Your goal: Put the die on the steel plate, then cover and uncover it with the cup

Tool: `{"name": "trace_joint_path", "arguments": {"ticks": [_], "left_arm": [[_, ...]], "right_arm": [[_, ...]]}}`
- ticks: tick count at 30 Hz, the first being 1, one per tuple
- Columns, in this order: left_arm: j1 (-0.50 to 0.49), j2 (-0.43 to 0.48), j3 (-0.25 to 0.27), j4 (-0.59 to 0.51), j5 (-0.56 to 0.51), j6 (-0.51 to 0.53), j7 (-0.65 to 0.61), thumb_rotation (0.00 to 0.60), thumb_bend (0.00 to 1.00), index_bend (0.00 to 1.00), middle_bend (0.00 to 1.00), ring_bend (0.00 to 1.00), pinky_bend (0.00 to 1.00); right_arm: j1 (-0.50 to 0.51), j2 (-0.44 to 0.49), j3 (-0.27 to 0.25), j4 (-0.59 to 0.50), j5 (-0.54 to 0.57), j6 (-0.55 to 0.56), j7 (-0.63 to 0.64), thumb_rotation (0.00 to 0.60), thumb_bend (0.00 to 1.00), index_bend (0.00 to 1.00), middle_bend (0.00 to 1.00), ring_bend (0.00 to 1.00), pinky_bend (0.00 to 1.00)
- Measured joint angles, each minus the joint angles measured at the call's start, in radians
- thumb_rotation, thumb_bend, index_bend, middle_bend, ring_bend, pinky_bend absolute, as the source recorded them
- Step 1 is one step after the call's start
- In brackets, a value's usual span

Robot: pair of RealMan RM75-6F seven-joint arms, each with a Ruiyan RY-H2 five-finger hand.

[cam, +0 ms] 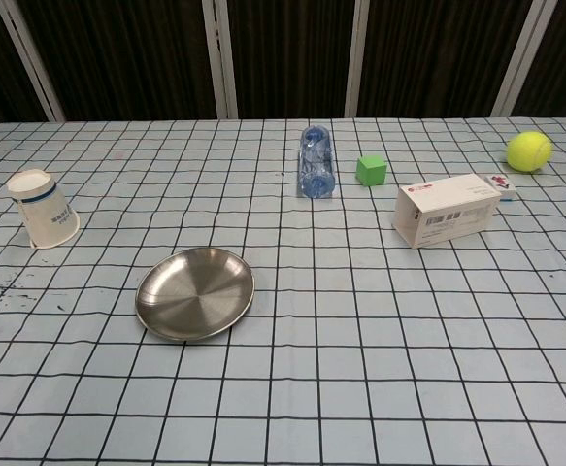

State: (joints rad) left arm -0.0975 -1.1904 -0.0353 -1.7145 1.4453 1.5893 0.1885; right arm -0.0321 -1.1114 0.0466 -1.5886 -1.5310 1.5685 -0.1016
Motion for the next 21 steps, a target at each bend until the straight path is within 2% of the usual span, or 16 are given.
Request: {"name": "trace_joint_path", "arguments": {"ticks": [21], "left_arm": [[0.000, 0.004, 0.004, -0.019, -0.007, -0.049, 0.029, 0.600, 0.43, 0.24, 0.07, 0.00, 0.08]], "right_arm": [[-0.008, 0.016, -0.006, -0.025, 0.006, 0.002, 0.007, 0.600, 0.04, 0.11, 0.12, 0.13, 0.09]]}}
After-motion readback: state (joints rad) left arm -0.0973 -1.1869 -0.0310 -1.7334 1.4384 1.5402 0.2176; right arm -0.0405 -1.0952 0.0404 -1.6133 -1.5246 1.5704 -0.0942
